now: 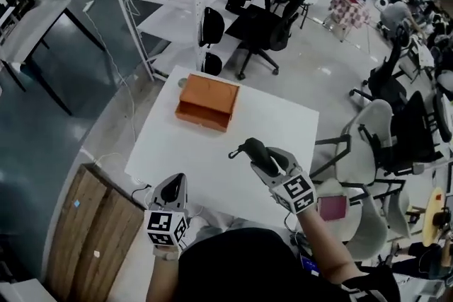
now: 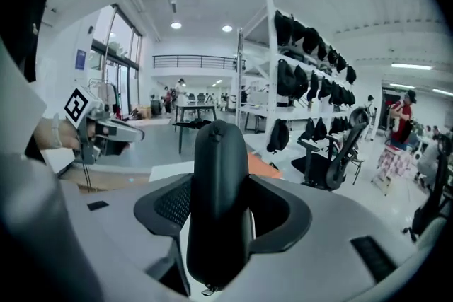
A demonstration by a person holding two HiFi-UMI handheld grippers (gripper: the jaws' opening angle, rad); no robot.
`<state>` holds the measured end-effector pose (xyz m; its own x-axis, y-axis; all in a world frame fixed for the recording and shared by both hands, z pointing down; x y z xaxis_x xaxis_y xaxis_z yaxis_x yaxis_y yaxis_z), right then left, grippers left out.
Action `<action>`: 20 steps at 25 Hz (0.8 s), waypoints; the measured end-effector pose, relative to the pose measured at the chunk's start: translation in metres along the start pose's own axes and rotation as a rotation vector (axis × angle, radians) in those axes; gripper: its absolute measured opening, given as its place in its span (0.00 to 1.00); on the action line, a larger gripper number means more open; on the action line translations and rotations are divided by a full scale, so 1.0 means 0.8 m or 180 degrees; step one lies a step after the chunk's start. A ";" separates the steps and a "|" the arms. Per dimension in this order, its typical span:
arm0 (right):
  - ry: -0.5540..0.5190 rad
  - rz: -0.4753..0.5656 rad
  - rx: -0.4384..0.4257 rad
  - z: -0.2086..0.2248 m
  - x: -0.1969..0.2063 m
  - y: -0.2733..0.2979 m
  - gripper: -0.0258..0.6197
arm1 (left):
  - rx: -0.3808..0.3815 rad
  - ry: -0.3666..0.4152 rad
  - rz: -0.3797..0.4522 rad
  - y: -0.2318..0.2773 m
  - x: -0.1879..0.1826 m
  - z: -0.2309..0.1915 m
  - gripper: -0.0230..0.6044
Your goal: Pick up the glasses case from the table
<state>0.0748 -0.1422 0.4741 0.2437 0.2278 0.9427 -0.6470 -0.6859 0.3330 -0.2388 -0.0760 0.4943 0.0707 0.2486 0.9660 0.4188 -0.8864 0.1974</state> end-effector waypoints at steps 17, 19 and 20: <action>0.0438 0.0644 0.0802 -0.049 -0.008 -0.096 0.44 | 0.0946 0.0300 0.0112 0.057 -0.047 0.008 0.07; 0.0464 0.0671 0.0823 -0.051 -0.006 -0.099 0.44 | 0.0973 0.0300 0.0107 0.057 -0.046 0.010 0.07; 0.0483 0.0683 0.0835 -0.053 -0.005 -0.101 0.44 | 0.0981 0.0295 0.0103 0.055 -0.046 0.011 0.07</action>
<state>0.0952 -0.0588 0.4441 0.0000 0.1458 0.9893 -0.4597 -0.8786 0.1295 -0.2146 -0.1210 0.4660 0.0118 0.1730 0.9849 0.6732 -0.7297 0.1201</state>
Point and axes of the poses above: the fingertips, and each gripper's own axes: y forward along the fingers, z to its right, x out of its underside, the point moved 10 cm from there along -y, backward along the fingers, and after that the axes turned 9 degrees about z, right-handed, at the moved point
